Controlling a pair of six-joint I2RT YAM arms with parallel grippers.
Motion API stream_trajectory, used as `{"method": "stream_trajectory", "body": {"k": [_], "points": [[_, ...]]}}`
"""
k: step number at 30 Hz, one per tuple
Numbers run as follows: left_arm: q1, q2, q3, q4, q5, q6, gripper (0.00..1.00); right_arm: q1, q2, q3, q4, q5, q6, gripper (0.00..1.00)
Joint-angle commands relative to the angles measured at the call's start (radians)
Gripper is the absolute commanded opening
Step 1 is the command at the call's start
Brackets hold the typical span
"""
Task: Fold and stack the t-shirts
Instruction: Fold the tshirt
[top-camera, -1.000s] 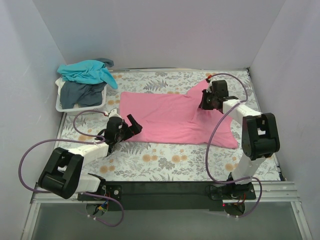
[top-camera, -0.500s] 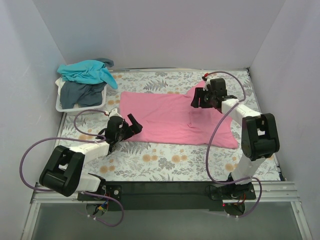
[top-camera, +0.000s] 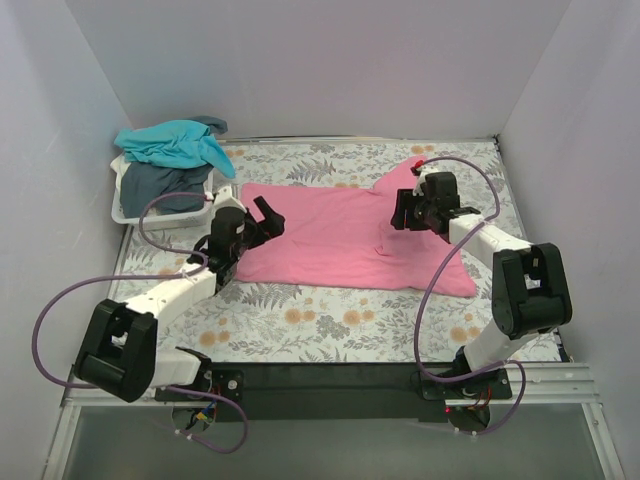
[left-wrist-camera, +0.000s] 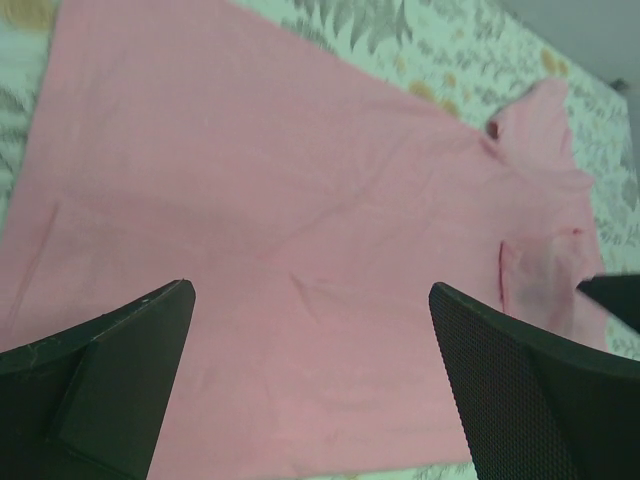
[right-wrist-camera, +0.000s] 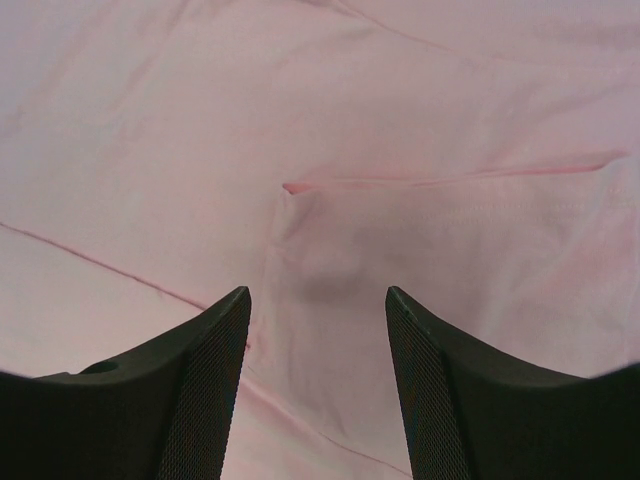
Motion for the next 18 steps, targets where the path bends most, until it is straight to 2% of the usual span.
{"method": "stream_trajectory", "body": {"k": [1, 3, 10, 13, 18], "points": [[-0.002, 0.019, 0.128, -0.026, -0.154, 0.085, 0.98, 0.001, -0.037, -0.031, 0.032, 0.053, -0.015, 0.52], [0.013, 0.082, 0.237, -0.034, -0.188, 0.122, 0.98, 0.001, -0.038, -0.023, 0.032, 0.058, -0.015, 0.52], [0.103, 0.444, 0.527, -0.069, -0.234, 0.240, 0.96, -0.001, -0.092, -0.023, 0.034, 0.043, -0.012, 0.52], [0.153, 0.559, 0.590, -0.078, -0.196, 0.254, 0.91, -0.001, -0.127, -0.052, 0.032, 0.050, -0.012, 0.52], [0.189, 0.668, 0.695, -0.042, -0.145, 0.309, 0.90, 0.001, -0.186, -0.098, 0.034, 0.050, -0.013, 0.52]]}}
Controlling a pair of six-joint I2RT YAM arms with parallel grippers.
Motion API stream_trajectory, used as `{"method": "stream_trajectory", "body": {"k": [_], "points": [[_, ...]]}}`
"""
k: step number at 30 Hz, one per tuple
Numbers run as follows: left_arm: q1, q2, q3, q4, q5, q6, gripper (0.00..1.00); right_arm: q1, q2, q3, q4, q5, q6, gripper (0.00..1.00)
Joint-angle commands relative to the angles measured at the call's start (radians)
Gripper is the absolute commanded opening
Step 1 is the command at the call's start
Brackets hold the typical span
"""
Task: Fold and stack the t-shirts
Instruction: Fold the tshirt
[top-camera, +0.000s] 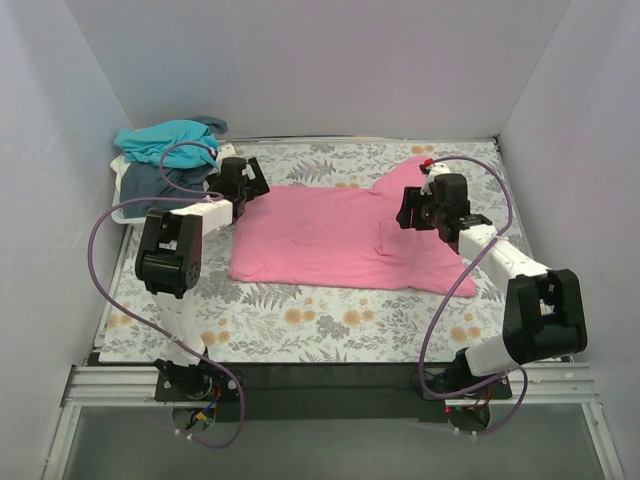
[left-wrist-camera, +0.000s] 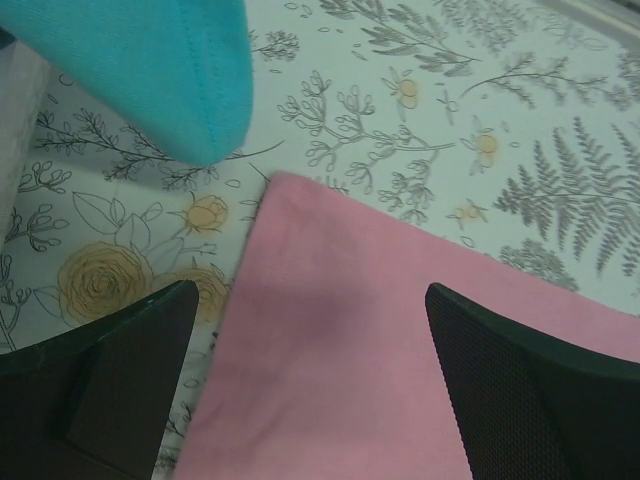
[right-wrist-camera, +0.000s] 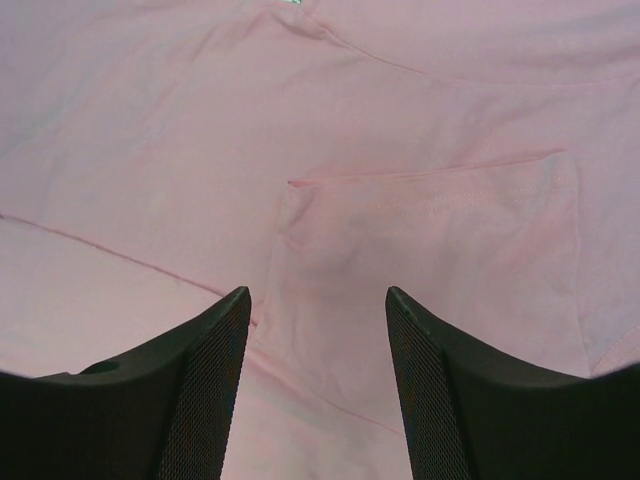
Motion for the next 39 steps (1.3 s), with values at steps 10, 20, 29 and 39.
{"method": "stream_trajectory", "body": {"k": [10, 20, 29, 39], "points": [[0.049, 0.175, 0.232, -0.052, 0.021, 0.065, 0.85, -0.001, -0.075, -0.067, 0.028, 0.007, -0.012, 0.52], [0.052, 0.221, 0.277, -0.098, -0.019, 0.058, 0.71, 0.001, -0.098, -0.090, 0.028, 0.010, -0.009, 0.52], [0.060, 0.262, 0.314, -0.138, -0.019, 0.057, 0.49, -0.001, -0.110, -0.104, 0.028, 0.016, -0.009, 0.52], [0.060, 0.271, 0.323, -0.156, -0.016, 0.060, 0.27, 0.001, -0.109, -0.107, 0.028, 0.013, -0.006, 0.52]]}}
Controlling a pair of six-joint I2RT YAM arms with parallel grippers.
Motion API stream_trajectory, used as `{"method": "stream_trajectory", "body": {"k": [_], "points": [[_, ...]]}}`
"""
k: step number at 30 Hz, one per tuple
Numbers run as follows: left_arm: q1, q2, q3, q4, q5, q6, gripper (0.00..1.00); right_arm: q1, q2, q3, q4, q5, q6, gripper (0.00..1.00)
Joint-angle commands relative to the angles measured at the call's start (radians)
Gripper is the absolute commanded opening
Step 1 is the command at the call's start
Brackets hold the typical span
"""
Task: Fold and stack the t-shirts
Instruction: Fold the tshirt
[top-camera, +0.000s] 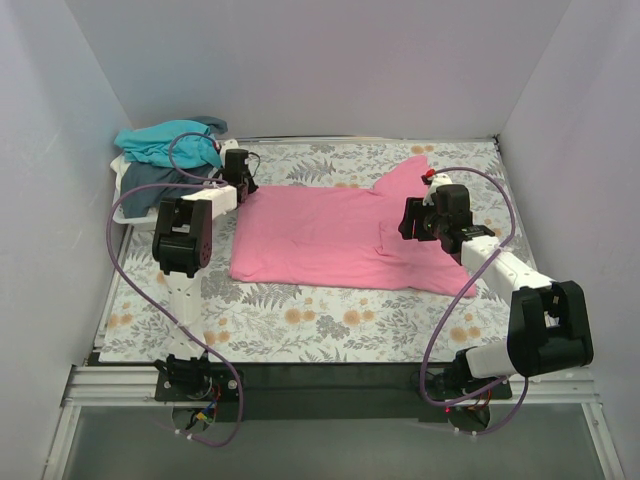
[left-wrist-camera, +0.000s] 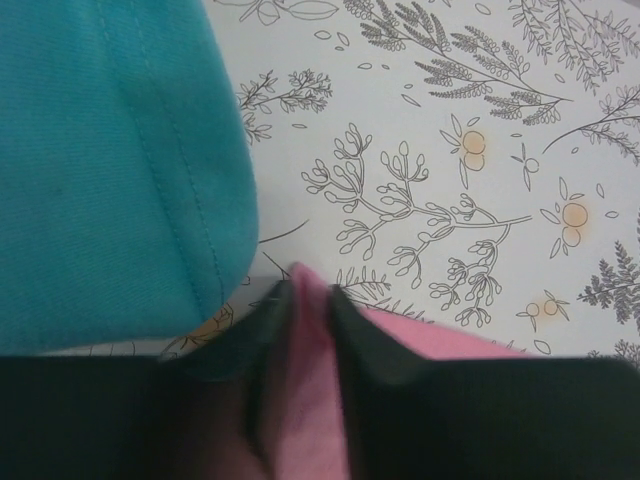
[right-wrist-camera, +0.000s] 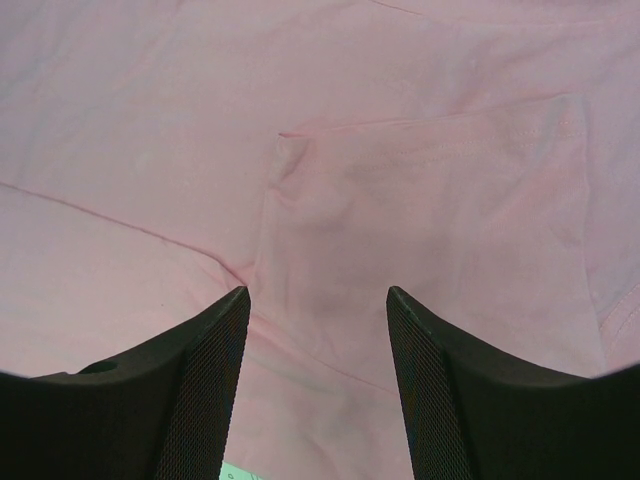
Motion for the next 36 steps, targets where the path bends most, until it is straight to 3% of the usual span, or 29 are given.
{"method": "stream_trajectory", "body": {"k": [1, 5, 12, 25, 36], "points": [[0.007, -0.015, 0.016, -0.035, -0.008, 0.007, 0.13, 0.001, -0.026, -0.002, 0.025, 0.011, -0.007, 0.52], [0.005, -0.029, 0.007, -0.037, -0.003, 0.001, 0.00, -0.001, -0.018, 0.009, 0.025, 0.012, -0.007, 0.52], [0.004, -0.070, -0.024, -0.028, 0.015, -0.008, 0.00, -0.024, 0.081, 0.196, 0.025, 0.037, -0.017, 0.54], [0.002, -0.113, -0.058, -0.012, 0.069, -0.010, 0.00, -0.104, 0.730, 0.892, -0.051, 0.049, -0.069, 0.54], [0.002, -0.130, -0.067, -0.009, 0.075, -0.007, 0.00, -0.139, 1.008, 1.230, -0.087, 0.042, -0.116, 0.56]]}}
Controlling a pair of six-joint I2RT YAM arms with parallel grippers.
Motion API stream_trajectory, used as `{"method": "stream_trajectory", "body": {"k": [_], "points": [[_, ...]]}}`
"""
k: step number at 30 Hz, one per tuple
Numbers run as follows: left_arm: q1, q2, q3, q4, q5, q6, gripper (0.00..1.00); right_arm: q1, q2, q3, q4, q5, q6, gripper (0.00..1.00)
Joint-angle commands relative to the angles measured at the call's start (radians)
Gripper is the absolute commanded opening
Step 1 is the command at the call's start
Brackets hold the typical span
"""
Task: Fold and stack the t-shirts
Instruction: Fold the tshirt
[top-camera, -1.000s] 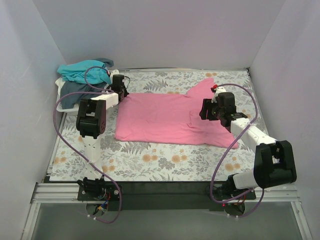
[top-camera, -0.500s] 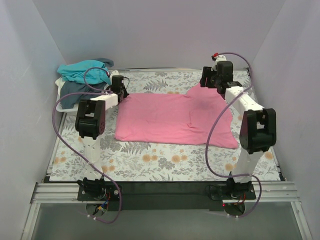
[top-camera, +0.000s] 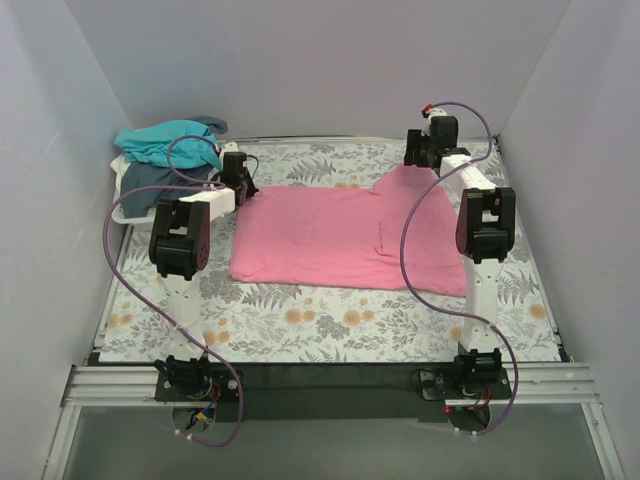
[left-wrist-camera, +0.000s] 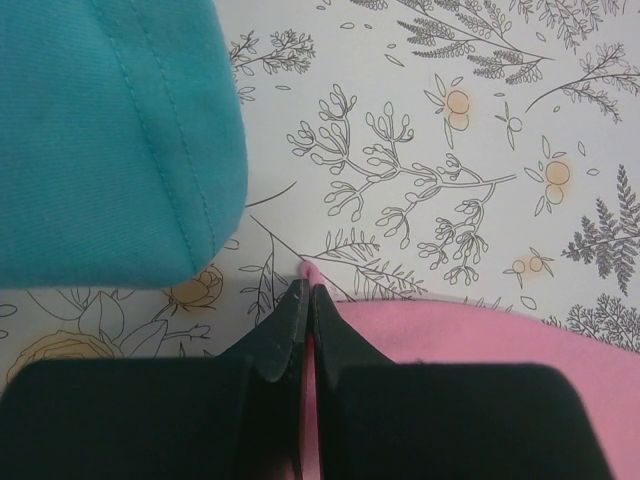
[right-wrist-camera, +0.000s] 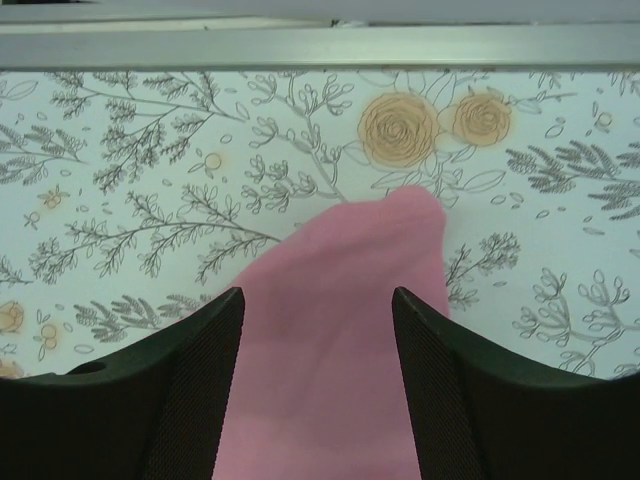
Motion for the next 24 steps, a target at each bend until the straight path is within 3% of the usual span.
{"method": "stream_trajectory", "body": {"k": [1, 9, 18, 21, 22, 24], "points": [[0.001, -0.088, -0.011, -0.013, 0.012, 0.004, 0.00, -0.002, 0.041, 0.111, 0.006, 0.010, -0.035, 0.56], [0.003, -0.091, -0.011, -0.013, 0.023, 0.006, 0.00, -0.005, 0.153, 0.237, -0.022, 0.010, -0.053, 0.59], [0.001, -0.111, -0.025, -0.007, 0.028, 0.006, 0.00, -0.005, 0.188, 0.249, -0.051, 0.016, -0.072, 0.60], [0.001, -0.115, -0.028, -0.002, 0.025, 0.007, 0.00, -0.005, 0.207, 0.261, -0.057, 0.013, -0.073, 0.57], [0.001, -0.115, -0.030, -0.003, 0.023, 0.007, 0.00, -0.005, 0.213, 0.266, -0.057, 0.005, -0.076, 0.48], [0.001, -0.115, -0.030, -0.003, 0.020, 0.009, 0.00, -0.005, 0.222, 0.275, -0.057, -0.001, -0.076, 0.42]]}}
